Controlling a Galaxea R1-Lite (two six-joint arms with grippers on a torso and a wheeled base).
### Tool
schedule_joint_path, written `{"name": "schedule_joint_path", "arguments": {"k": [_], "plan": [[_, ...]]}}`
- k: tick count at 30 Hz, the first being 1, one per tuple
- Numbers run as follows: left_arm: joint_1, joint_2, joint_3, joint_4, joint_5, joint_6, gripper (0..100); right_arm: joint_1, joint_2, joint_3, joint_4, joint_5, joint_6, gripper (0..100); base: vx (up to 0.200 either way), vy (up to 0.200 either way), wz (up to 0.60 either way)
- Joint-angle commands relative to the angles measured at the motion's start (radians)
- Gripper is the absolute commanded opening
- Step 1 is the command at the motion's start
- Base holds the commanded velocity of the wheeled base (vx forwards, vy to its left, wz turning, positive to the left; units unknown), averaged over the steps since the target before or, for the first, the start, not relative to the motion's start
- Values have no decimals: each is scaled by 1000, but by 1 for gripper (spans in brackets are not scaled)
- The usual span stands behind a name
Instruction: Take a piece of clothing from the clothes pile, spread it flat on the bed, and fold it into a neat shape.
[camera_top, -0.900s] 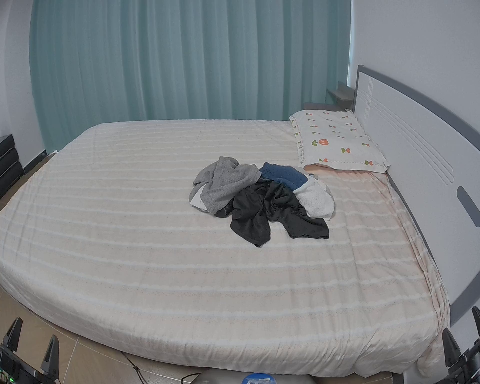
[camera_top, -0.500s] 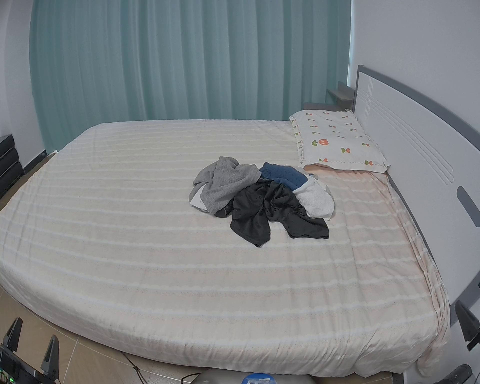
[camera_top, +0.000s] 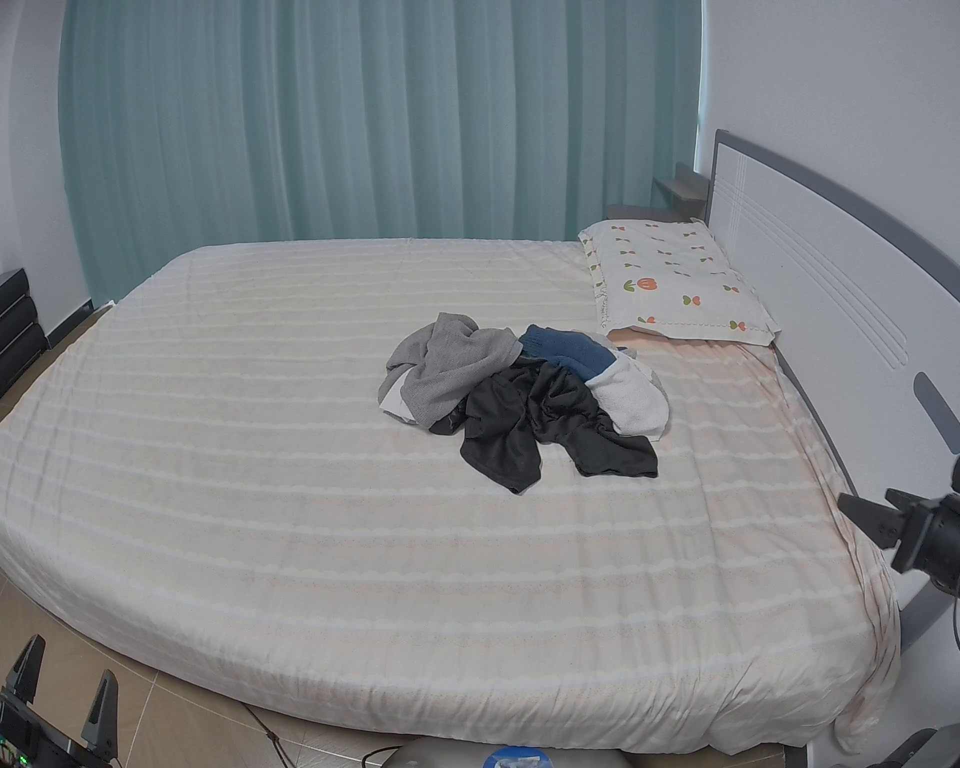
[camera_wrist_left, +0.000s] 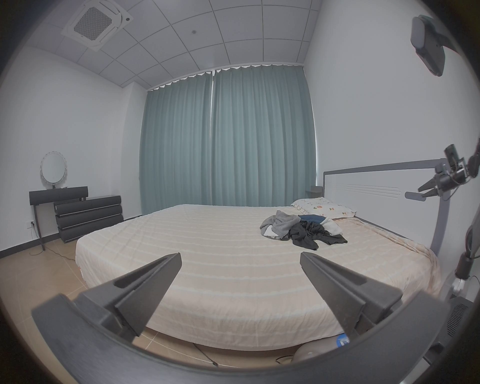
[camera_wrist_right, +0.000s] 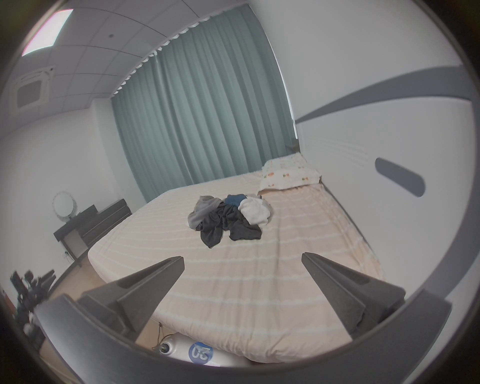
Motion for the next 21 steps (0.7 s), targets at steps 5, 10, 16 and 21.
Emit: {"name": "schedule_joint_path", "arguments": {"k": [5,10,16,21], "plan": [[0,-18,18,0,0,-3,100,111,1198,-644,-301,-162,297,100,0,0,0],[0,-18,18,0,0,-3,100,120,1304,-852,-172,-178,303,100,0,0,0],[0,-18,18,0,0,-1,100,145,1461,-1099,-79,-218,381,100,0,0,0],[0,-18,18,0,0,-3,100,148,1550,-1244,-33,-251,392,100,0,0,0]]}}
